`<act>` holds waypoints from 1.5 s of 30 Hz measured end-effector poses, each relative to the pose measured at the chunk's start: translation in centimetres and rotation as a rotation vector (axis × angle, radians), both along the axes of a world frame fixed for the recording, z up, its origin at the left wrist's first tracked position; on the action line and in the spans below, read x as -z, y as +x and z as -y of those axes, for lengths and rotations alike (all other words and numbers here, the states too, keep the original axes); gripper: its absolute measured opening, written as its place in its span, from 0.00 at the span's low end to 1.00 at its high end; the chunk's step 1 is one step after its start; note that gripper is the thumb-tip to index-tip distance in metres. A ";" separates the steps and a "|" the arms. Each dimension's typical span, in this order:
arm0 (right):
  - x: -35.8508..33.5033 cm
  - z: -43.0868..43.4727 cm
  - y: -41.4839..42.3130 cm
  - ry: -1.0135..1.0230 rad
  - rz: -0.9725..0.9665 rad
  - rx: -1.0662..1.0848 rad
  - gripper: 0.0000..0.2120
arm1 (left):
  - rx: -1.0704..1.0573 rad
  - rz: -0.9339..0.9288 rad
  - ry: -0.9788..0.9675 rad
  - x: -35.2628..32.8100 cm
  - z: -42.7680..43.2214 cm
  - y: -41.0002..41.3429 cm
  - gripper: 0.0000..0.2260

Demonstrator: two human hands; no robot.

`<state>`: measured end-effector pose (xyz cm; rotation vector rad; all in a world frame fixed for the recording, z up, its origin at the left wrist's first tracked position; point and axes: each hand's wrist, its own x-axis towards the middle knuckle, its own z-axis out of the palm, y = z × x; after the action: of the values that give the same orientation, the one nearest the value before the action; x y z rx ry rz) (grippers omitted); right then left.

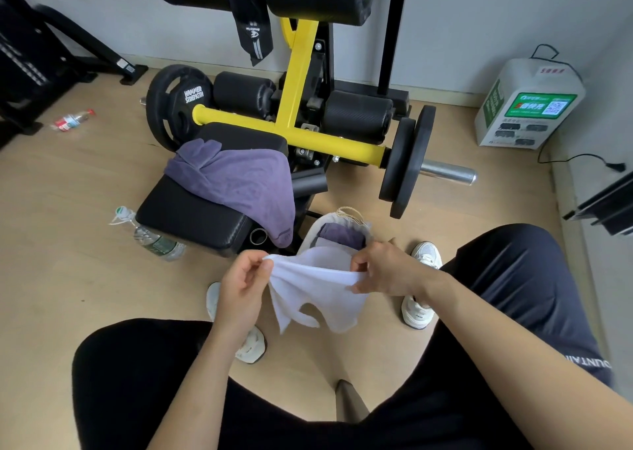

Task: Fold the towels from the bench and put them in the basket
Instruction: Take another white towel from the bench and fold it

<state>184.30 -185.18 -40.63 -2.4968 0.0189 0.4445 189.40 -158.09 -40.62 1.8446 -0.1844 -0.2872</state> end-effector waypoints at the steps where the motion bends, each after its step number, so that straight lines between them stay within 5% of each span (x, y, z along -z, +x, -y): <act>1: 0.2 0.4 -0.1 -0.084 0.002 -0.005 0.10 | -0.022 0.017 0.007 0.0 -0.6 0.3 0.04; 9: 1.3 2.8 0.0 -0.292 0.147 0.068 0.09 | -0.281 0.088 0.096 0.0 -3.6 1.9 0.03; 15: 0.8 2.7 0.3 0.119 0.389 0.207 0.03 | -0.411 0.010 -0.032 0.2 -3.7 2.3 0.05; 19: 0.1 2.8 0.4 0.085 0.268 0.261 0.03 | -0.423 -0.009 -0.083 0.3 -3.5 2.4 0.04; 27: -0.2 3.1 0.9 0.201 0.323 0.440 0.18 | -0.461 -0.076 -0.162 0.4 -3.0 2.5 0.06; 31: -0.3 3.9 1.2 0.172 0.295 0.465 0.02 | -0.366 -0.064 -0.099 0.2 -3.2 2.3 0.05; 36: -1.1 5.3 1.2 0.322 0.285 0.582 0.05 | -0.270 -0.052 -0.003 0.0 -3.0 2.0 0.07; 41: -1.1 4.4 1.0 0.440 0.538 0.675 0.03 | -0.283 0.080 -0.027 -0.2 -2.2 1.8 0.07; 45: -0.3 5.2 1.0 0.155 0.224 0.508 0.08 | -0.230 -0.060 0.018 1.4 -2.7 2.6 0.06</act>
<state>185.31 -190.42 -40.37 -2.2633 0.4971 -0.0439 191.97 -155.40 -41.98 1.8524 0.0723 -0.1843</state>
